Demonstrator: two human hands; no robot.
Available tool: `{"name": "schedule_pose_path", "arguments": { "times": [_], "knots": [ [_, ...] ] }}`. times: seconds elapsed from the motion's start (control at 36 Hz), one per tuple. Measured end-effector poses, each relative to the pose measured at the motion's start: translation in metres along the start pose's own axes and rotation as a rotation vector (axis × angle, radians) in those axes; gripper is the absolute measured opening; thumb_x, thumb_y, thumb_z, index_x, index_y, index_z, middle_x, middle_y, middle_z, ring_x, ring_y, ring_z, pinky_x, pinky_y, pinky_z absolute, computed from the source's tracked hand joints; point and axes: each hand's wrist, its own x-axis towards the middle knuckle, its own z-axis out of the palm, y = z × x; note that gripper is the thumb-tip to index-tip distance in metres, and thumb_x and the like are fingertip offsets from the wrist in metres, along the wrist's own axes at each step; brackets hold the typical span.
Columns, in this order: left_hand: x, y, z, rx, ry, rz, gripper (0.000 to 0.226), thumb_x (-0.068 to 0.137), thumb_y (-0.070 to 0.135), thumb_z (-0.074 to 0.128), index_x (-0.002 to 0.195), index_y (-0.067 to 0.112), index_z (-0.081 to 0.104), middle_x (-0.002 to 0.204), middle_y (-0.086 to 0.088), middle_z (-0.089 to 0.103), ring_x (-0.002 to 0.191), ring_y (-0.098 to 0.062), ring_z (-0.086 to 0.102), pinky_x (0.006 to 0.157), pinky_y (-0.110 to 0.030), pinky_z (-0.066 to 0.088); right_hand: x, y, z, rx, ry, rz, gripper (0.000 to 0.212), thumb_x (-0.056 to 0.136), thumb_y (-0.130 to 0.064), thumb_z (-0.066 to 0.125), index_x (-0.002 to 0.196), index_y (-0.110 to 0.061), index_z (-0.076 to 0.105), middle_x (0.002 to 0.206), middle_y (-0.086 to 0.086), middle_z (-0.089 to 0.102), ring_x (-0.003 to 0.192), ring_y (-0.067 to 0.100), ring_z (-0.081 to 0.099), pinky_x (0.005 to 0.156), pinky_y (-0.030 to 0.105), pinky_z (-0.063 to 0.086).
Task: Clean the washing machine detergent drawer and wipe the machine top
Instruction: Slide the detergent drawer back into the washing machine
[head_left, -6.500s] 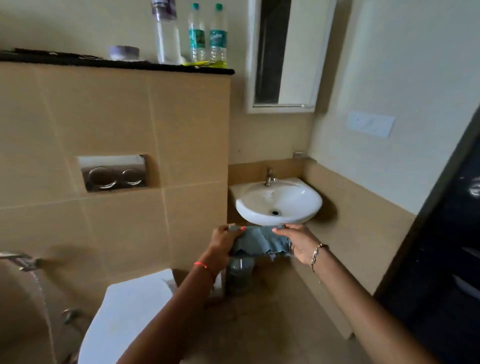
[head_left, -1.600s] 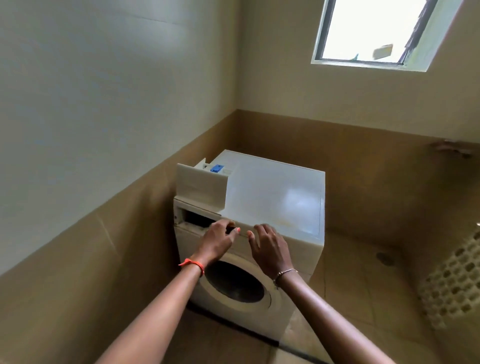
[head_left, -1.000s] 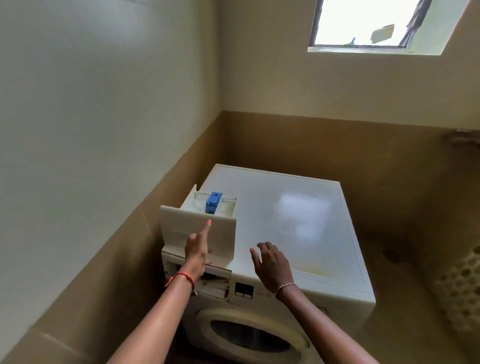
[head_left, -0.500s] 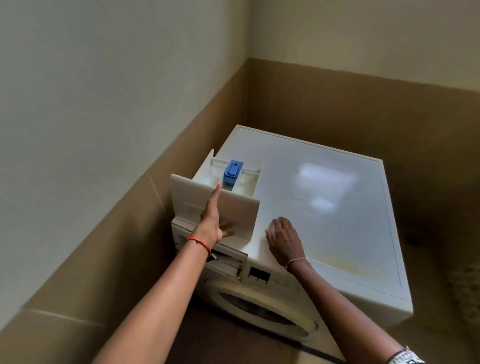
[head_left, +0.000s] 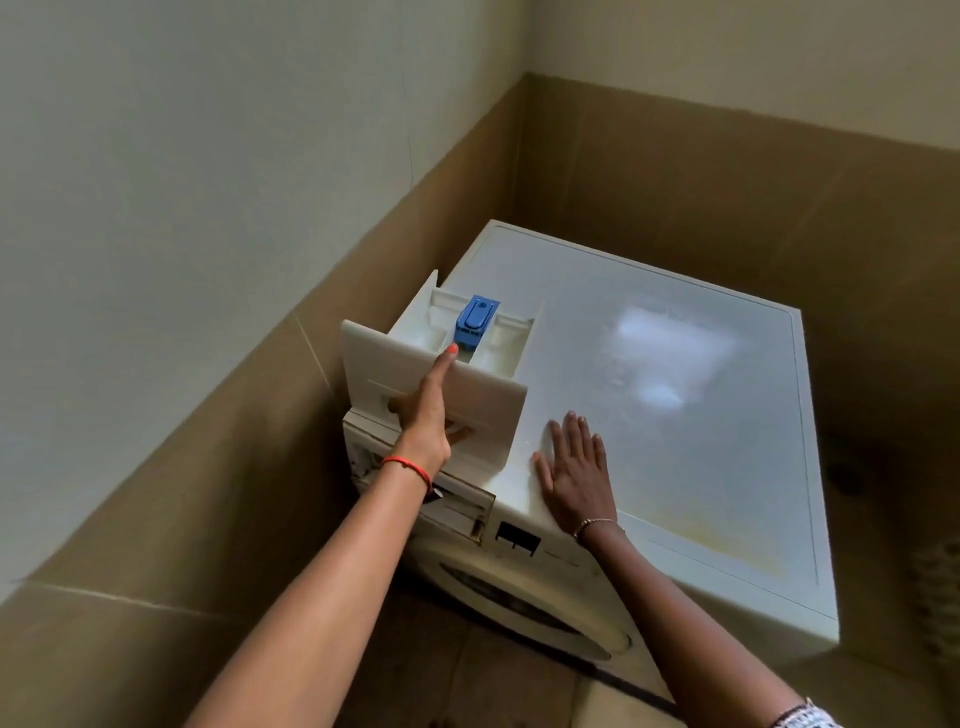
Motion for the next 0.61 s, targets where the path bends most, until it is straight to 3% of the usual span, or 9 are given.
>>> {"name": "schedule_pose_path", "arguments": {
  "times": [0.14,0.28,0.42,0.5,0.61],
  "knots": [
    [-0.001,0.004,0.002,-0.013,0.046,0.002,0.084,0.063,0.041,0.079,0.128,0.013,0.034,0.109,-0.012,0.055,0.100,-0.026,0.054,0.090,-0.050,0.050,0.001,0.001,0.000,0.041,0.007,-0.011,0.084,0.076,-0.057,-0.013,0.149,-0.016,-0.004,0.155,0.007,-0.015,0.139,0.014,-0.022,0.112,0.031,-0.017],
    [-0.010,0.006,-0.005,0.018,0.041,0.029,0.073,0.068,0.037,0.074,0.125,0.012,0.038,0.103,-0.011,0.054,0.096,-0.026,0.053,0.087,-0.050,0.051,0.000,0.002,0.000,0.063,0.010,-0.017,0.079,0.074,-0.058,-0.014,0.145,-0.021,-0.011,0.146,0.000,-0.027,0.137,0.013,-0.024,0.112,0.031,-0.018],
    [-0.031,0.006,-0.031,0.062,-0.016,0.042,0.040,0.075,0.037,0.068,0.102,0.015,0.048,0.104,-0.012,0.050,0.100,-0.029,0.051,0.081,-0.045,0.052,0.000,0.005,-0.001,0.060,-0.007,-0.080,0.055,0.088,-0.050,0.001,0.138,-0.036,-0.016,0.146,-0.008,-0.026,0.137,0.018,-0.026,0.110,0.035,-0.020],
    [-0.049,0.006,-0.055,0.068,-0.020,0.064,0.022,0.080,0.033,0.064,0.087,0.019,0.048,0.096,-0.010,0.049,0.091,-0.026,0.051,0.075,-0.040,0.052,0.000,0.006,-0.001,0.042,-0.003,-0.095,0.063,0.082,-0.059,-0.005,0.141,-0.037,-0.013,0.146,-0.010,-0.025,0.138,0.018,-0.026,0.110,0.036,-0.019],
    [-0.070,0.000,-0.094,0.116,-0.012,0.149,0.022,0.084,0.026,0.058,0.101,0.013,0.054,0.094,-0.007,0.051,0.083,-0.022,0.051,0.063,-0.035,0.045,0.000,0.007,0.000,0.019,-0.005,-0.108,0.076,0.074,-0.066,-0.010,0.144,-0.037,-0.012,0.147,-0.009,-0.025,0.140,0.021,-0.024,0.110,0.038,-0.019]
  ]
}}
